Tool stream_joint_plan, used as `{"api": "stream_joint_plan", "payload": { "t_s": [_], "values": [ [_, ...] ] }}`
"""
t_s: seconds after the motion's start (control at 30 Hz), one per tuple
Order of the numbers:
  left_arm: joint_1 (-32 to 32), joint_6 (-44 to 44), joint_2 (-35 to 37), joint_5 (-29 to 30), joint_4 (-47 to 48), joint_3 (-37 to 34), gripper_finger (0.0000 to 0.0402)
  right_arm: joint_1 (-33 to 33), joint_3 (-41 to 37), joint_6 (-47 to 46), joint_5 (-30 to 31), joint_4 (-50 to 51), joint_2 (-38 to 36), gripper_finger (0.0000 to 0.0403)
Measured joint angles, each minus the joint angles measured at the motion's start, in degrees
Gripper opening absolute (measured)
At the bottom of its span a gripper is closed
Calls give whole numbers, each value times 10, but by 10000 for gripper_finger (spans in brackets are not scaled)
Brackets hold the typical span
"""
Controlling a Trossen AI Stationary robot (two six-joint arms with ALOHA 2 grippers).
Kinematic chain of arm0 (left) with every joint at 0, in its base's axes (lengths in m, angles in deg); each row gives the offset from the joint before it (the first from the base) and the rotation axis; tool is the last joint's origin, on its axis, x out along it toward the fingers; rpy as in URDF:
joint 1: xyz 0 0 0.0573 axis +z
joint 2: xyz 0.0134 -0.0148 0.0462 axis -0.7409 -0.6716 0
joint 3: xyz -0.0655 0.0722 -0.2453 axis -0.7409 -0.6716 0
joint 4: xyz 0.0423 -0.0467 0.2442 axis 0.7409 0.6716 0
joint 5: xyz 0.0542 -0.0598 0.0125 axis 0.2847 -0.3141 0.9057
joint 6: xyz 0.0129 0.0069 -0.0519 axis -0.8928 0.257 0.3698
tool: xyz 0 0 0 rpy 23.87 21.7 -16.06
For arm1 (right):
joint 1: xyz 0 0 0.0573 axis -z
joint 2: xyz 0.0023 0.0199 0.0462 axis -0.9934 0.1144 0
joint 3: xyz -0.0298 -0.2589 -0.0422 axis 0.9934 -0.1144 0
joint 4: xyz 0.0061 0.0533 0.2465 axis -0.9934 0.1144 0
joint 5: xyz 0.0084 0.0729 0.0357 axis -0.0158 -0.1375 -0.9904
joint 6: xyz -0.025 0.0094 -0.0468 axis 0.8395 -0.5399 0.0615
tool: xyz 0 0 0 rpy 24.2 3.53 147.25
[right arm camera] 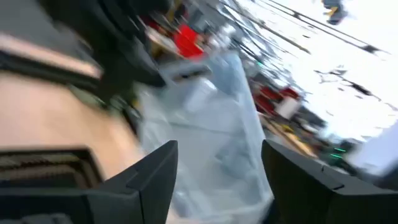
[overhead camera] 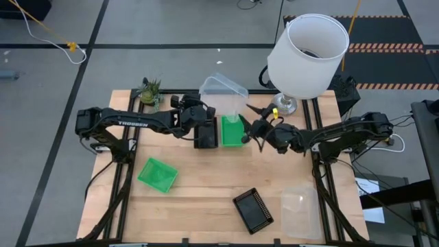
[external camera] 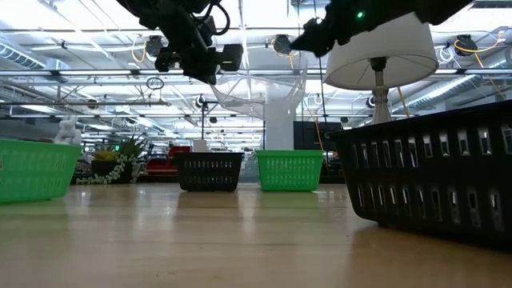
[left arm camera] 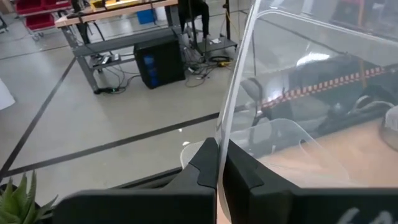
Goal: Stack baskets by color
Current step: Stack the bottom left transparent bin on the top transparent bin
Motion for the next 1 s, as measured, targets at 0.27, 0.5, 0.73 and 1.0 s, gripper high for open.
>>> {"api": "stream_joint_plan", "payload": {
  "t_s": [0.27, 0.5, 0.73, 1.0],
  "values": [
    [-17, -11, 0, 18, -1, 0, 5, 51, 3, 43, 13, -3, 26, 161],
    [-25, -22, 0, 19, -9, 0, 12, 79, 3, 39, 10, -11, 32, 66],
    [-28, -50, 0, 21, -16, 0, 14, 100, 3, 30, 6, -10, 32, 10],
    [-28, -99, 7, -49, -26, 0, 90, 129, 3, 30, -33, -9, 32, 4]
  ]
}}
